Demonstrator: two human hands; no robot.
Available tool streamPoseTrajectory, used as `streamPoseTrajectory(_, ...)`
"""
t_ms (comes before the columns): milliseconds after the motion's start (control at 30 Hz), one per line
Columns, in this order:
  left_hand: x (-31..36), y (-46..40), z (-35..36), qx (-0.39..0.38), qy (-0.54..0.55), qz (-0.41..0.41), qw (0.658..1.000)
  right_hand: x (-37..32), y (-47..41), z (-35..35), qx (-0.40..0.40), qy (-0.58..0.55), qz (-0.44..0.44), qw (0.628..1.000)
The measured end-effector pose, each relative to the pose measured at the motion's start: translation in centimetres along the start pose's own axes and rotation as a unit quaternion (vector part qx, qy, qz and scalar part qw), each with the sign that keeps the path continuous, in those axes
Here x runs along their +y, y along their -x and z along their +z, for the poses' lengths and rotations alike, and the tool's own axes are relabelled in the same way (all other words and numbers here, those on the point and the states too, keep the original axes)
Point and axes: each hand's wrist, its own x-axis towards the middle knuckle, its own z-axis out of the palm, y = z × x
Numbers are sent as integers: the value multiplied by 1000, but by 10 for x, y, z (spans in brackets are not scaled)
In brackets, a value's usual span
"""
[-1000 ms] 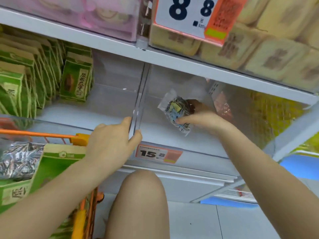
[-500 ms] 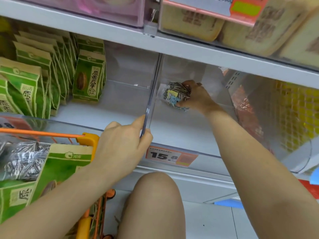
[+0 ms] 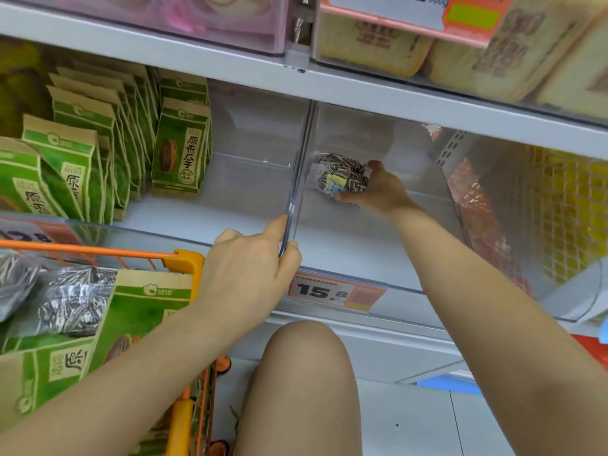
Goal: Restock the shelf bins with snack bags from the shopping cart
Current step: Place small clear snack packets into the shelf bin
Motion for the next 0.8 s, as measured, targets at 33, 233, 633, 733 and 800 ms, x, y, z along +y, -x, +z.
streamPoseTrajectory(33,0,0,-1,-14,-6,-6,1000,-3,1,-2,1,10,3,1000)
streamPoseTrajectory(233,0,-1,-10,-65,8,-13,998,-4,11,-26,-34,39,63,997)
streamPoseTrajectory(633,-51,29,-94,4,259,-25,966,-93,135,-32,152,0,-219,964)
streamPoseTrajectory(733,-81,53,-130,17,254,-54,966,-136,178,-14,123,-4,-326,937)
streamPoseTrajectory(800,-101,75,-148,1,224,-65,972,-158,202,3,58,27,-367,928)
